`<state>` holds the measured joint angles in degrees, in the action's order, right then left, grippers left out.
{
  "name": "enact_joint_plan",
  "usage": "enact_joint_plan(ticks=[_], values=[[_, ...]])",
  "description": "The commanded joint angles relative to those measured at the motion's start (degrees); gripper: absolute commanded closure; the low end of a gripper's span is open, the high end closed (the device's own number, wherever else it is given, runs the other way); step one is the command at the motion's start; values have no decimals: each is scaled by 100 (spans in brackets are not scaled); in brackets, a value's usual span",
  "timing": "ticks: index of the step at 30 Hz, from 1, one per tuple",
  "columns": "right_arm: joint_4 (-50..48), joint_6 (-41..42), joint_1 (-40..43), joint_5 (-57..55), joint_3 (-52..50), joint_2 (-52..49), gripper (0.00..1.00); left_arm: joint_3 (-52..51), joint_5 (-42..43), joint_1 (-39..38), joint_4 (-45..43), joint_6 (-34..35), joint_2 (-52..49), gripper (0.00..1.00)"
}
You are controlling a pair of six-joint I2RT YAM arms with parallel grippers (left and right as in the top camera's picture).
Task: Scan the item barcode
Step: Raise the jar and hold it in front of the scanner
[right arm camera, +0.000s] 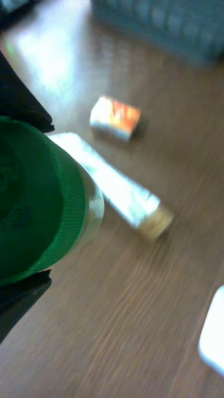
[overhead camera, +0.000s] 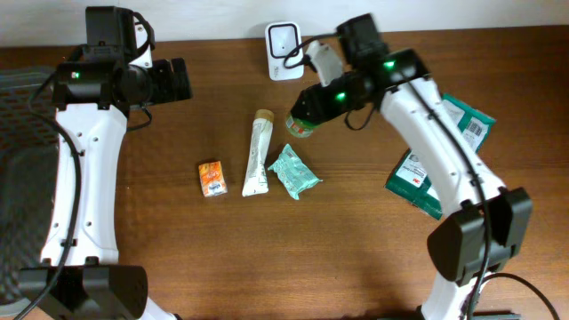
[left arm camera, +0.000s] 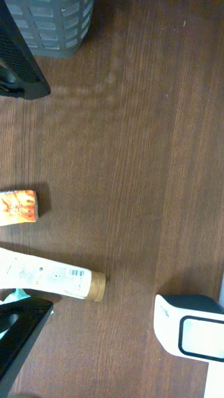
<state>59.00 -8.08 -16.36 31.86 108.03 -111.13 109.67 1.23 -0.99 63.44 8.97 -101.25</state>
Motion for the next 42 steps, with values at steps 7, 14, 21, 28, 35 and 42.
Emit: enact_joint_plan(ticks=[7,14,21,28,35,42], values=[[101,-1121,485,2656,105,136,48,9,-20,4,-9,-33,-2,1],[-643,-1117,-81,-378,72,33,48,9,-20,4,-11,-33,-2,1],[-2669,-1784,-551,-2800,72,-597,48,9,-20,4,-11,-33,-2,1],[-4916,-3493,-455,-2977,72,-1211,48,9,-20,4,-9,-33,-2,1],[-6373,-4857,-433,-3003,72,-1786,49,9,-20,4,-11,-33,-2,1],[-7499,-5932,-413,-3064,72,-2389,53,9,-20,4,-9,-33,-2,1]])
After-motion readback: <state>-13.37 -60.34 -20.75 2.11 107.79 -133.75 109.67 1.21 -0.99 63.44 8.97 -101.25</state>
